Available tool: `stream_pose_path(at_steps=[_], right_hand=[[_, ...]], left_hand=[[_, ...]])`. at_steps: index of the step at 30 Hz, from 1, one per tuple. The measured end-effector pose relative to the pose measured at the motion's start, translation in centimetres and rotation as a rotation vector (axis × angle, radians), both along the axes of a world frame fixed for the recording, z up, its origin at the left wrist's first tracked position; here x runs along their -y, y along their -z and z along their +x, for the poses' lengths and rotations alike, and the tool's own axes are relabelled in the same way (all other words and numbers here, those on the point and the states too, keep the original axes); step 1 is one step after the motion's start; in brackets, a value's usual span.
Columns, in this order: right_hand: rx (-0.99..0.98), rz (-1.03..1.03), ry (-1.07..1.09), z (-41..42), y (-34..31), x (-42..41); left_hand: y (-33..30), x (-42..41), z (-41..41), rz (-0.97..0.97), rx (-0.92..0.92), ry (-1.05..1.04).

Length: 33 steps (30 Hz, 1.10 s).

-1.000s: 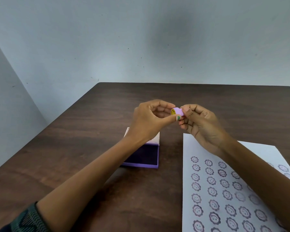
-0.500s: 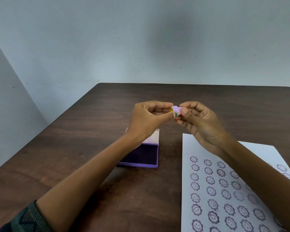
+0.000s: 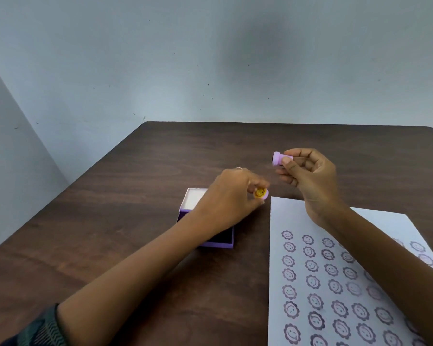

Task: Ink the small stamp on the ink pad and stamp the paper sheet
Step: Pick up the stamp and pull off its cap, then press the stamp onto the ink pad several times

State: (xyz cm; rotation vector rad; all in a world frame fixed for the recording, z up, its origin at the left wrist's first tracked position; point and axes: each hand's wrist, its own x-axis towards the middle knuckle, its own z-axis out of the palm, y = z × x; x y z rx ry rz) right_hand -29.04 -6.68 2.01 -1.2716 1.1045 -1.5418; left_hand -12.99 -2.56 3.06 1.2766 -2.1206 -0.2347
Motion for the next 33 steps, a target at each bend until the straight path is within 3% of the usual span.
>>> stream_pose_path(at_steps=[5, 17, 22, 33], right_hand=[[-0.045, -0.008, 0.03, 0.1, 0.0, -0.1], [-0.217, -0.033, 0.045, 0.7, 1.0, -0.5], [-0.273, -0.079, -0.001, 1.2, 1.0, -1.3], [-0.37, -0.139, -0.041, 2.3, 1.2, -2.4]], left_hand=[[0.4, 0.0, 0.0, 0.068, 0.122, 0.009], [-0.2, 0.0, 0.5, 0.091, 0.181, 0.052], [-1.6, 0.4, 2.4, 0.069, 0.135, -0.01], [-0.5, -1.5, 9.6, 0.212, 0.0, -0.044]])
